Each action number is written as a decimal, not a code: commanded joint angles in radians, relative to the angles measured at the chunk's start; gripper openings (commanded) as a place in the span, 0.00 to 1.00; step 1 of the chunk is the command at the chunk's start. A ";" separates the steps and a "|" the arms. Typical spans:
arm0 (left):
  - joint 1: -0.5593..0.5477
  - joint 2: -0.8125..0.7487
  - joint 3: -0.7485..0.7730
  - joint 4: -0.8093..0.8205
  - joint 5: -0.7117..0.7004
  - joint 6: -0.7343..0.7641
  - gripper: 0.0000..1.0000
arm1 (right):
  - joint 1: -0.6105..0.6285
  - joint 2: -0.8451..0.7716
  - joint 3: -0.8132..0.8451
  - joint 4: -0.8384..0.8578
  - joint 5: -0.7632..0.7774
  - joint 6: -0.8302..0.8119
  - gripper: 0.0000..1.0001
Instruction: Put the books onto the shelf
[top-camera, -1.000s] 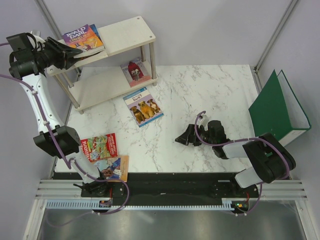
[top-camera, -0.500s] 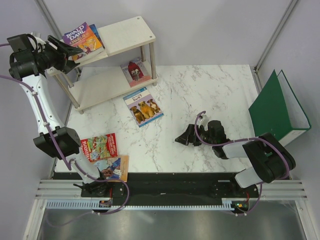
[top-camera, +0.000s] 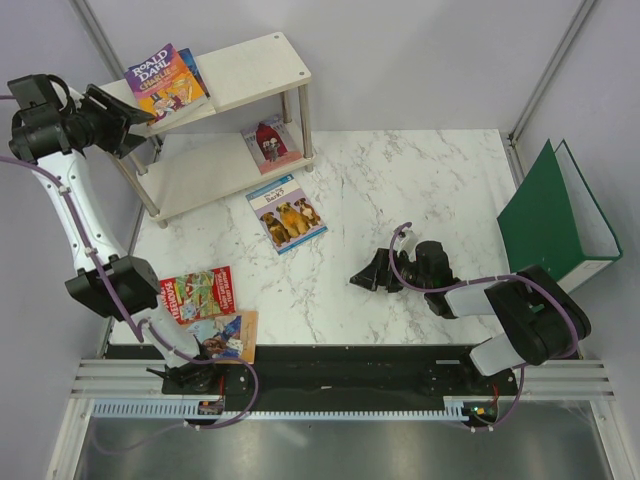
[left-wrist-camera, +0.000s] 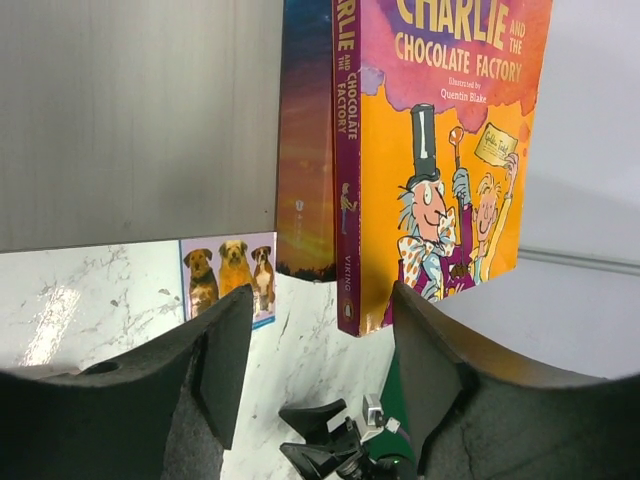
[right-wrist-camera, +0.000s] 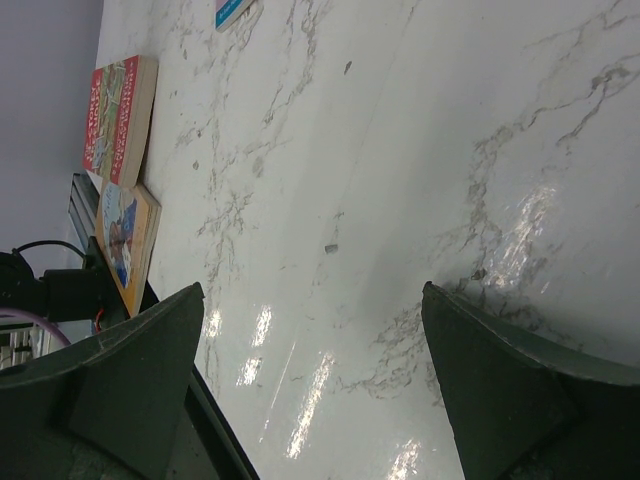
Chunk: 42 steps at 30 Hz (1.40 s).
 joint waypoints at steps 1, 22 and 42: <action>0.005 -0.074 0.034 0.023 0.038 0.022 0.63 | 0.008 0.042 -0.038 -0.114 0.008 -0.007 0.98; -0.090 -0.178 -0.156 0.096 0.018 0.064 0.02 | 0.008 0.057 -0.037 -0.102 0.000 -0.003 0.98; -0.098 -0.108 -0.141 0.099 -0.129 0.073 0.02 | 0.009 0.063 -0.032 -0.105 0.002 -0.003 0.98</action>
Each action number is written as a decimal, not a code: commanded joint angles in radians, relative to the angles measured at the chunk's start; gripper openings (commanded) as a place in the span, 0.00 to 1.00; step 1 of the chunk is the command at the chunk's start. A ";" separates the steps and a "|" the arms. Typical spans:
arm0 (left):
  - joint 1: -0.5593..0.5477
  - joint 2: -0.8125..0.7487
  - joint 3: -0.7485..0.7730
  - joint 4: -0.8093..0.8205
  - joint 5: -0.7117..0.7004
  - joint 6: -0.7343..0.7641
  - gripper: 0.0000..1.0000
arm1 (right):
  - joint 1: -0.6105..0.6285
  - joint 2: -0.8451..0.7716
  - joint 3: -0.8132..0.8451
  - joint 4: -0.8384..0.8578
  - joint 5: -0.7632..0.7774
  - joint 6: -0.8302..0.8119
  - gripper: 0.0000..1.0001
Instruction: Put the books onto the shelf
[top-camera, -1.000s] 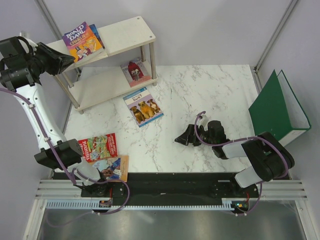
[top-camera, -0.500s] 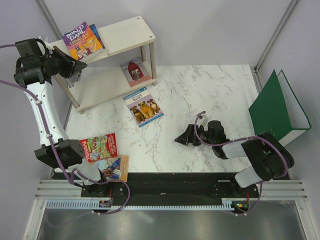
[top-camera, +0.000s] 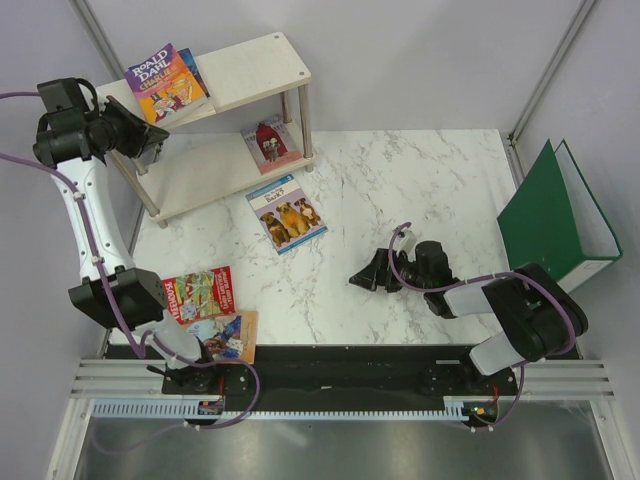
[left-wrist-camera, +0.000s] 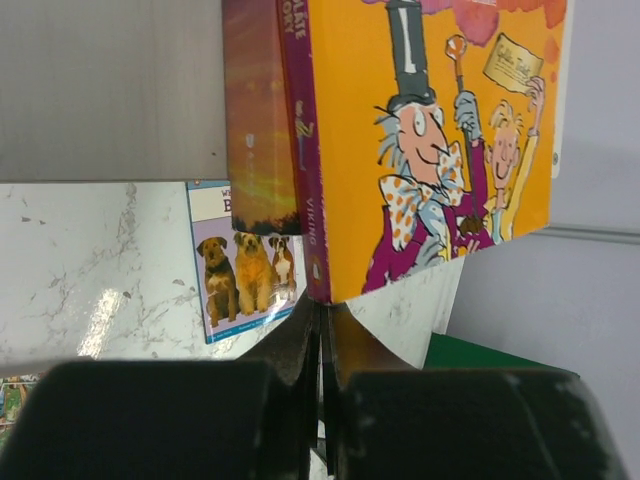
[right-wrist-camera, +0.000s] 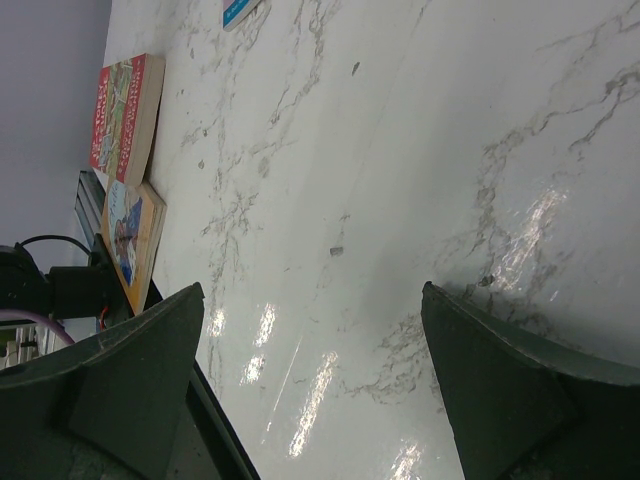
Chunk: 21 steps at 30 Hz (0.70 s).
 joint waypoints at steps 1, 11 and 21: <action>0.005 0.014 0.038 0.027 -0.042 0.033 0.02 | 0.008 0.042 -0.032 -0.136 0.015 -0.010 0.98; 0.008 0.048 0.104 0.036 -0.034 0.005 0.02 | 0.008 0.050 -0.031 -0.135 0.010 -0.012 0.98; 0.016 0.065 0.095 0.034 -0.028 0.019 0.02 | 0.006 0.063 -0.028 -0.132 0.004 -0.010 0.98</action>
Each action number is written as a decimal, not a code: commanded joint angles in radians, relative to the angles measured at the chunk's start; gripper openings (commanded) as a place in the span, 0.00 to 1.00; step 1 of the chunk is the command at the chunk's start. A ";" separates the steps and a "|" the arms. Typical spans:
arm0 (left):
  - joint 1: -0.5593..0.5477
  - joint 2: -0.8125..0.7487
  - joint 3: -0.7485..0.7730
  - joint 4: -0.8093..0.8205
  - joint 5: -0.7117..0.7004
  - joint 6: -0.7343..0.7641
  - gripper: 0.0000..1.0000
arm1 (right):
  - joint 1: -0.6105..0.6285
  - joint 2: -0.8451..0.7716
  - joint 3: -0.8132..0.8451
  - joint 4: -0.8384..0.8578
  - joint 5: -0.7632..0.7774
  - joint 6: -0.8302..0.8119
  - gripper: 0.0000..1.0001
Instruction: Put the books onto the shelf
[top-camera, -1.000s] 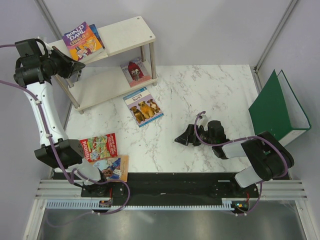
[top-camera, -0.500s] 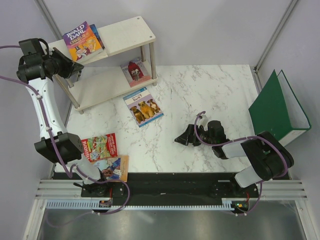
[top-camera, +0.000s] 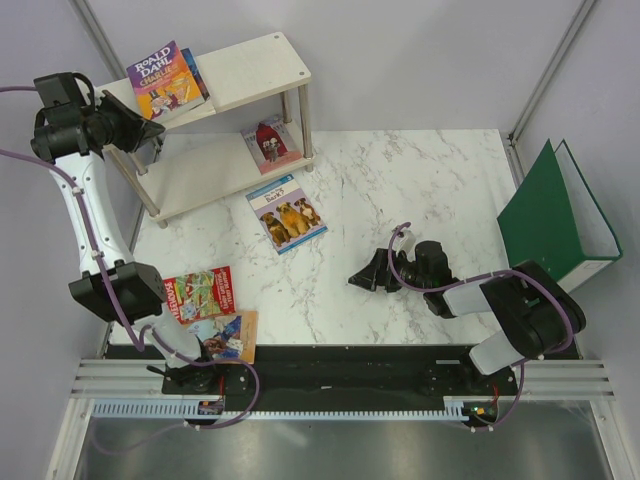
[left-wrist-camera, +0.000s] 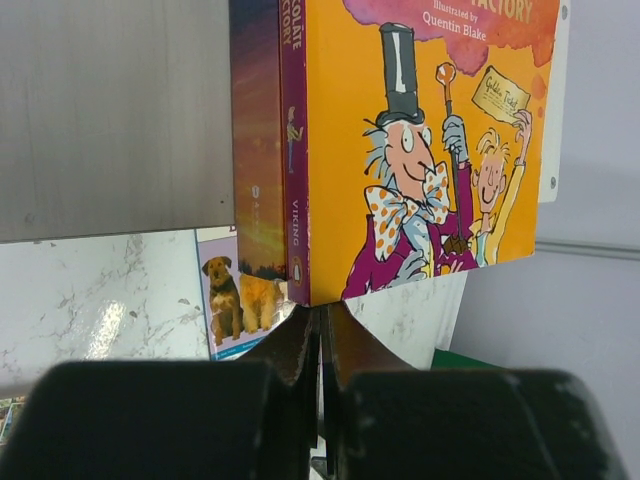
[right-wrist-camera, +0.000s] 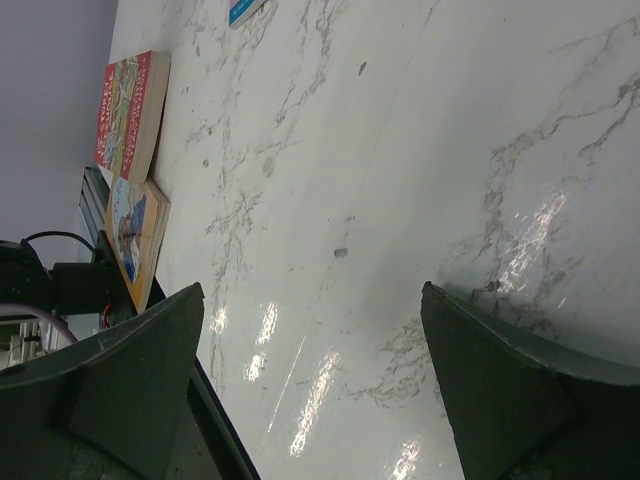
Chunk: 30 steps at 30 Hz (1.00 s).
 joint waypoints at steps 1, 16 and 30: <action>0.011 0.008 0.026 0.033 -0.006 0.021 0.02 | 0.008 0.044 -0.030 -0.152 0.016 -0.010 0.98; -0.136 -0.422 -0.553 0.284 0.008 0.112 0.55 | 0.008 0.009 0.145 -0.279 0.079 -0.075 0.98; -0.458 -0.619 -1.554 0.791 -0.181 -0.186 1.00 | 0.009 0.541 0.582 -0.119 0.050 0.138 0.98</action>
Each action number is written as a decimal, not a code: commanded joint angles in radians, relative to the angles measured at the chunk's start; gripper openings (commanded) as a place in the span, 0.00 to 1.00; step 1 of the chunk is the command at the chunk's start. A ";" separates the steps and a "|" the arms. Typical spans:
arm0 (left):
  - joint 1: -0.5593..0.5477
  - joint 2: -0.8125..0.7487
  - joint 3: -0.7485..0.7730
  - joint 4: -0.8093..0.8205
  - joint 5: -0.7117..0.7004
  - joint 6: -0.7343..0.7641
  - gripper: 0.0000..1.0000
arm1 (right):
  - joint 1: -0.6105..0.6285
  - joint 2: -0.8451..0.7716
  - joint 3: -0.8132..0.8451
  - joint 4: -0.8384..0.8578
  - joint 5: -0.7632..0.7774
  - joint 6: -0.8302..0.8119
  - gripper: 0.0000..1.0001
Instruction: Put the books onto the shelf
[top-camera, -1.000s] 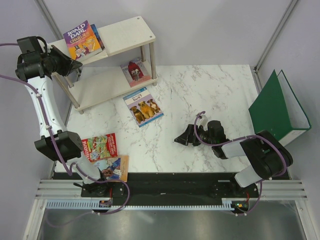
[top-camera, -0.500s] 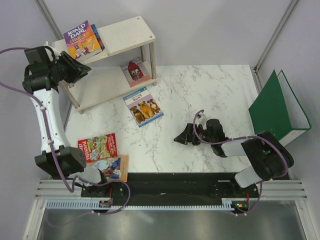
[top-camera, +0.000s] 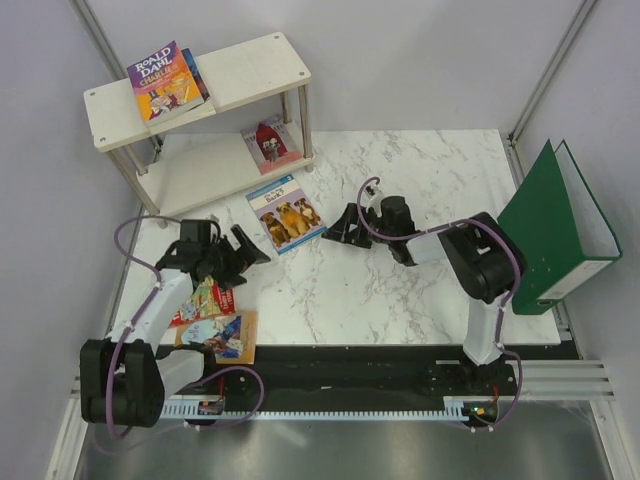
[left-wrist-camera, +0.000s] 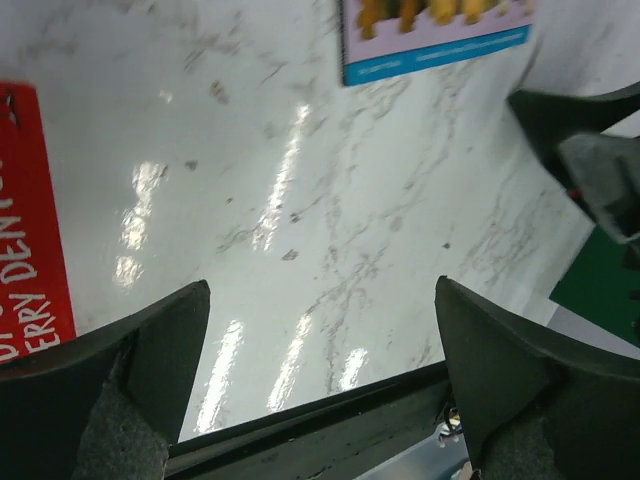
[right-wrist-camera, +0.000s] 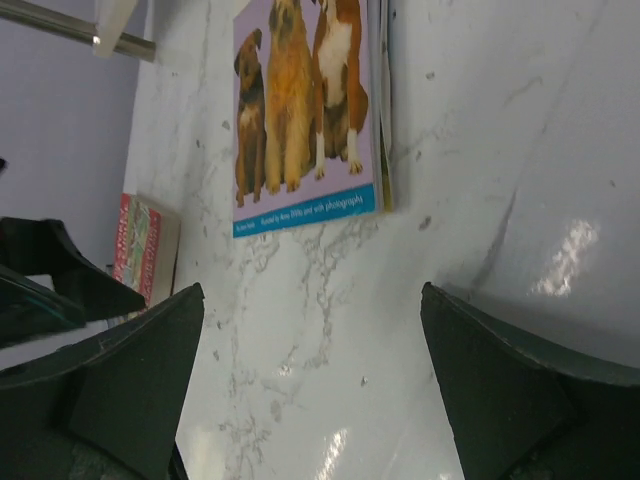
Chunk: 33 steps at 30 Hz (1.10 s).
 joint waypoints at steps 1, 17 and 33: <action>-0.032 0.040 -0.050 0.227 -0.063 -0.123 1.00 | 0.004 0.162 0.074 0.035 0.018 0.115 0.98; -0.156 0.619 0.280 0.265 -0.235 -0.154 0.97 | 0.041 0.349 0.263 0.048 0.001 0.177 0.97; -0.164 0.753 0.417 0.151 -0.204 -0.106 0.89 | 0.167 0.318 0.257 0.021 -0.060 0.157 0.39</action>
